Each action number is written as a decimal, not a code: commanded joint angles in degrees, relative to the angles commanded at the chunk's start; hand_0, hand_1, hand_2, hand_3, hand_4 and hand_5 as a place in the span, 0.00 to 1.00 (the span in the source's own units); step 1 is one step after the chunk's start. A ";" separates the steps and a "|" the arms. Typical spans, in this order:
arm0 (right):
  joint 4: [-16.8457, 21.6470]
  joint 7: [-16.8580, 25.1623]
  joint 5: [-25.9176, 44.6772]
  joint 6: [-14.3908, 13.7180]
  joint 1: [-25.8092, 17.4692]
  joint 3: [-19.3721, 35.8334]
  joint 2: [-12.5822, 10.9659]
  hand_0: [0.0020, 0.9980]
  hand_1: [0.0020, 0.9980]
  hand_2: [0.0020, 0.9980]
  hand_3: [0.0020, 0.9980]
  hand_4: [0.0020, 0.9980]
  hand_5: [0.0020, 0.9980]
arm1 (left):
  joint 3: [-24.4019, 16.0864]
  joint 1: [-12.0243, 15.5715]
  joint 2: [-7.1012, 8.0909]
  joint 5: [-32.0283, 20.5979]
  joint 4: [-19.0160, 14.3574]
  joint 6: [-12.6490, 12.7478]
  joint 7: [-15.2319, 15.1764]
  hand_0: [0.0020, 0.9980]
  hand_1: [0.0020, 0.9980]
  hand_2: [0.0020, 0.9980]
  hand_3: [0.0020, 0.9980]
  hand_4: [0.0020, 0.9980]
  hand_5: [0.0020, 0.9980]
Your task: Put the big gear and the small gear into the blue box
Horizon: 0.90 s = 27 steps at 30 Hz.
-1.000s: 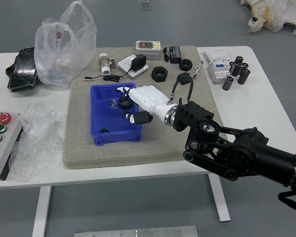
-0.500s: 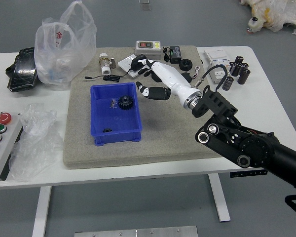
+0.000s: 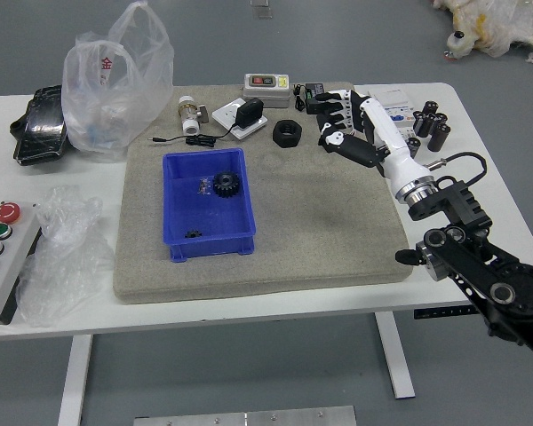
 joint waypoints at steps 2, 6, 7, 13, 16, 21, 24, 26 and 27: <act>0.70 0.84 2.07 0.82 -2.04 1.95 -0.39 0.50 0.59 0.66 0.69 0.56 0.25 | -0.13 0.00 0.06 0.23 0.01 -0.07 0.00 0.65 0.58 0.56 0.65 0.67 0.36; 1.61 2.86 6.99 3.10 -5.92 4.37 -1.30 0.51 0.60 0.66 0.69 0.59 0.24 | -0.27 -0.16 0.16 0.56 0.03 -0.20 -0.07 0.65 0.58 0.56 0.65 0.67 0.36; 1.65 3.35 8.31 3.67 -6.82 4.82 -1.45 0.51 0.60 0.66 0.69 0.59 0.24 | -0.27 -0.22 0.15 0.56 0.04 -0.23 -0.09 0.65 0.58 0.56 0.65 0.67 0.36; 1.59 5.00 14.70 5.55 -10.78 7.29 -1.39 0.52 0.61 0.67 0.69 0.60 0.25 | -0.13 -0.17 0.13 0.29 0.05 -0.21 -0.17 0.65 0.58 0.56 0.65 0.67 0.36; 1.69 5.27 15.92 6.09 -11.59 7.83 -1.46 0.52 0.61 0.67 0.69 0.61 0.26 | 0.35 0.17 0.12 -0.64 0.08 0.06 -0.38 0.65 0.58 0.56 0.65 0.67 0.36; 1.61 6.08 18.84 7.99 -12.29 8.62 -0.95 0.53 0.62 0.67 0.70 0.65 0.29 | 1.26 0.35 0.30 -2.38 0.13 0.44 -0.78 0.65 0.58 0.56 0.65 0.67 0.36; 1.59 6.53 20.52 8.72 -12.74 9.00 -0.67 0.53 0.62 0.67 0.70 0.65 0.29 | 1.49 0.16 0.30 -2.82 0.15 0.42 -0.82 0.65 0.58 0.56 0.65 0.67 0.36; 1.47 6.69 21.30 8.95 -12.88 9.27 -0.53 0.53 0.62 0.67 0.70 0.65 0.29 | 1.53 0.01 0.22 -2.89 0.15 0.36 -0.78 0.65 0.58 0.56 0.65 0.67 0.36; 1.40 6.73 21.50 9.00 -12.90 9.38 -0.46 0.52 0.62 0.67 0.70 0.68 0.31 | 1.52 -0.03 0.18 -2.92 0.15 0.35 -0.74 0.65 0.58 0.56 0.65 0.67 0.36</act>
